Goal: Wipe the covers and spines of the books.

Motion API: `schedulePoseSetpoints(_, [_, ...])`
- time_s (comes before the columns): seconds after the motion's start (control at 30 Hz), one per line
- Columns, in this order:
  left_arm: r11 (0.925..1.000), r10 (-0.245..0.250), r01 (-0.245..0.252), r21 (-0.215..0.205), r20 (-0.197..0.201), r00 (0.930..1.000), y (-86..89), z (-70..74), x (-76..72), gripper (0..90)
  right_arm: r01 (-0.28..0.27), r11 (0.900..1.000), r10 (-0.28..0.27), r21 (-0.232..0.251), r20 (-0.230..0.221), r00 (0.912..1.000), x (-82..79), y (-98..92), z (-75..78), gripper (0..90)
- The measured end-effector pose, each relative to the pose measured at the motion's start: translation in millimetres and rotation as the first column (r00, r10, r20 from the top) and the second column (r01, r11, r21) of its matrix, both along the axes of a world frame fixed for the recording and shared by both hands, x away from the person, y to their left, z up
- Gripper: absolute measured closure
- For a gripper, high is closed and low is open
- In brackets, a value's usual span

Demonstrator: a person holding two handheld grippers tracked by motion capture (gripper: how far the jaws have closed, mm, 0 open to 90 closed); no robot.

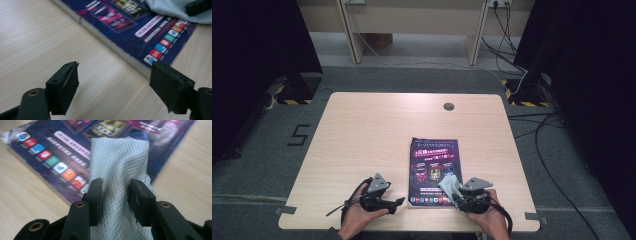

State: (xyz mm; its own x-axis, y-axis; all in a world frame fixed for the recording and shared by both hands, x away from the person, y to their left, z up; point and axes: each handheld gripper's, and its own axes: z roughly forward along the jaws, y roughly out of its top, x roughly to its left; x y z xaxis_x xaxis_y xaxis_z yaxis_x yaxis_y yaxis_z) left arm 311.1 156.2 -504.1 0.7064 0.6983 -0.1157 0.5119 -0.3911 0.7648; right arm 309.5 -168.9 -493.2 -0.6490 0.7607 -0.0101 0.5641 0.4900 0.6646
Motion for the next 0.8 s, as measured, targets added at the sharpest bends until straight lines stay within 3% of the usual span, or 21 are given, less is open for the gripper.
schedulePoseSetpoints(0.13, [0.9994,-0.031,0.031,-0.015,0.009,0.9995,-19.2,0.1,1.8,21.5,-0.023,1.0,0.023,-0.002,0.005,0.9997,0.4,5.9,-0.5,61.8])
schedulePoseSetpoints(0.2, [0.9984,-0.053,0.052,0.023,0.018,0.9985,-31.5,-2.1,4.3,22.8,-0.02,1.0,0.02,0.01,-0.004,0.9998,5.5,3.8,-1.0,59.7])
schedulePoseSetpoints(0.23, [0.9946,-0.081,0.079,0.067,0.019,0.9966,-37.0,-4.9,4.4,27.1,-0.003,1.0,0.003,0.014,0.002,1.0,11.1,2.7,-1.4,59.6])
schedulePoseSetpoints(0.47, [0.9935,-0.09,0.09,0.071,-0.008,0.996,-35.2,-5.1,6.5,29.1,0.062,0.998,-0.061,-0.017,0.032,0.9976,43.8,3.3,-0.9,59.7])
schedulePoseSetpoints(0.53, [0.9941,-0.087,0.087,0.065,-0.003,0.9962,-34.7,-6.2,5.6,29.4,0.118,0.992,-0.116,-0.042,0.054,0.9918,67.3,3.9,-0.5,59.5])
schedulePoseSetpoints(0.67, [0.9936,-0.094,0.095,0.062,-0.006,0.9955,-34.2,-6.4,6.7,29.5,0.167,0.984,-0.162,-0.063,0.076,0.9838,95.7,3.9,-0.1,58.2])
schedulePoseSetpoints(0.7, [0.9943,-0.091,0.092,0.055,-0.011,0.9958,-33.8,-6.8,6.8,29.4,0.173,0.983,-0.169,-0.056,0.078,0.9826,105.8,2.6,-0.6,57.8])
schedulePoseSetpoints(0.73, [0.9943,-0.091,0.092,0.055,-0.011,0.9958,-33.8,-6.8,6.8,29.4,0.173,0.983,-0.169,-0.056,0.078,0.9826,105.8,2.6,-0.6,57.8])
schedulePoseSetpoints(0.77, [0.9948,-0.09,0.09,0.047,-0.008,0.9959,-33.2,-7.6,6.6,29.3,0.205,0.978,-0.203,-0.024,0.067,0.9769,119.9,-0.4,-1.8,57.7])
schedulePoseSetpoints(0.8, [0.9948,-0.09,0.09,0.047,-0.008,0.9959,-33.2,-7.6,6.6,29.3,0.214,0.977,-0.212,-0.015,0.068,0.9748,122.4,-0.7,-2.5,58.5])
